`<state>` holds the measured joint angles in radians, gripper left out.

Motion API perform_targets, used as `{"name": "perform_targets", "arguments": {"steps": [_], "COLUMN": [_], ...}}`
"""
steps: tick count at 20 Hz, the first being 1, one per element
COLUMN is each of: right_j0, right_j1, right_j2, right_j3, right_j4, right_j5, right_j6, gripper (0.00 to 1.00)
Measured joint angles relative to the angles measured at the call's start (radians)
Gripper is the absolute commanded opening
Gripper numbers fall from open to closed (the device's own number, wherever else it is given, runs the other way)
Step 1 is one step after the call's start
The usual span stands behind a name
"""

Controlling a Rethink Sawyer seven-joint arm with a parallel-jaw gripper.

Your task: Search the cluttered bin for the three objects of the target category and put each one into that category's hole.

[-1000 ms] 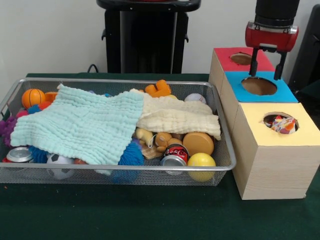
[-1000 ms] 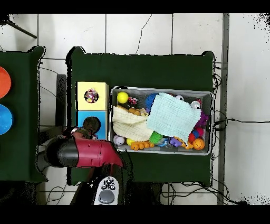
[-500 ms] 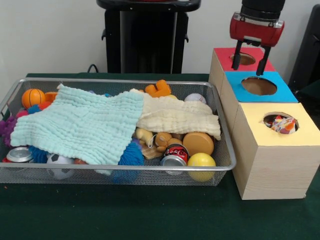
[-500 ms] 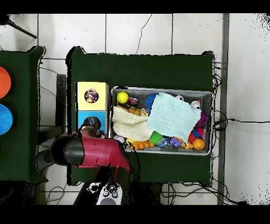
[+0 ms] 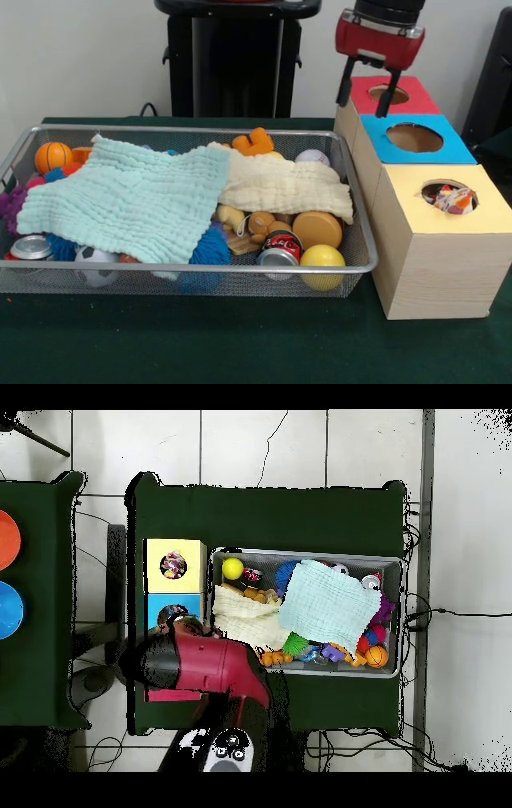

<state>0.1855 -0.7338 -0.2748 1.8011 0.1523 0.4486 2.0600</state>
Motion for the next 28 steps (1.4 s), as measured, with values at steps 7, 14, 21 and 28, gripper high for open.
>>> {"name": "perform_targets", "arguments": {"steps": [7,14,21,28], "right_j0": [-0.132,-0.237,-0.313,-0.345], "right_j1": [0.02,0.065,0.13,0.206], "right_j2": [0.019,0.057,0.112,0.16], "right_j3": [-0.009,-0.02,-0.021,-0.027], "right_j4": [-0.036,-0.09,-0.153,-0.191], "right_j5": [0.0,-0.017,-0.091,-0.169], "right_j6": [0.0,0.0,0.0,0.0], "gripper": [1.0,1.0,1.0,1.0]}}
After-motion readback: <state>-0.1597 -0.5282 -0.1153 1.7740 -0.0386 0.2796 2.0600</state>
